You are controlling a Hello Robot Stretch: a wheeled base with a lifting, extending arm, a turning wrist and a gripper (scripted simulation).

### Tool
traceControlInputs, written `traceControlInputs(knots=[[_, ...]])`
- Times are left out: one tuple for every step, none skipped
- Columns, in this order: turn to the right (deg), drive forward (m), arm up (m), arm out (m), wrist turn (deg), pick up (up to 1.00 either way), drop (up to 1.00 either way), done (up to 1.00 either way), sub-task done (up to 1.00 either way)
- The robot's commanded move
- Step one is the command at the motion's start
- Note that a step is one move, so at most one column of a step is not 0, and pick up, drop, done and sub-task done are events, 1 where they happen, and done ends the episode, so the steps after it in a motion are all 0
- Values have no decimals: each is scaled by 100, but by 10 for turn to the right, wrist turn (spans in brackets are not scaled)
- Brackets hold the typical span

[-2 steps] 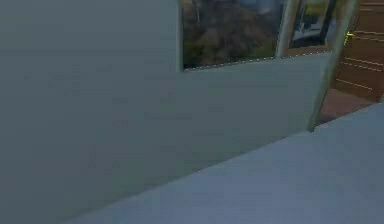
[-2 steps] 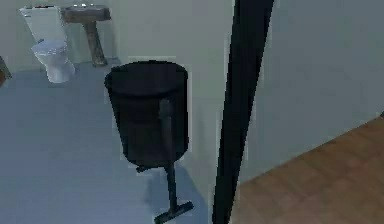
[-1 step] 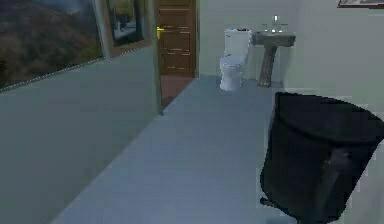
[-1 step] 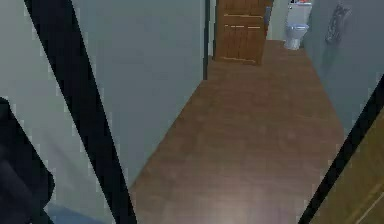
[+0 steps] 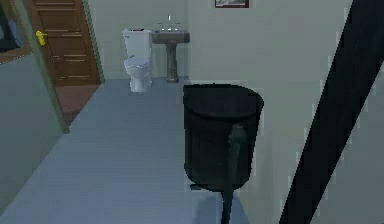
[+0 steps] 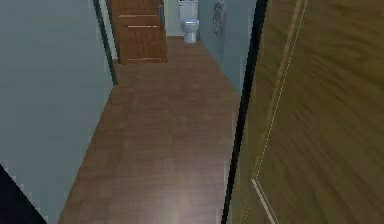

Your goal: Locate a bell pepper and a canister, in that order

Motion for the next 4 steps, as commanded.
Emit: traceControlInputs(knots=[[30,0,0,0,0,0,0,0,0],[0,10,0,0,0,0,0,0,0],[-450,0,0,0,0,0,0,0,0],[-450,0,0,0,0,0,0,0,0]])
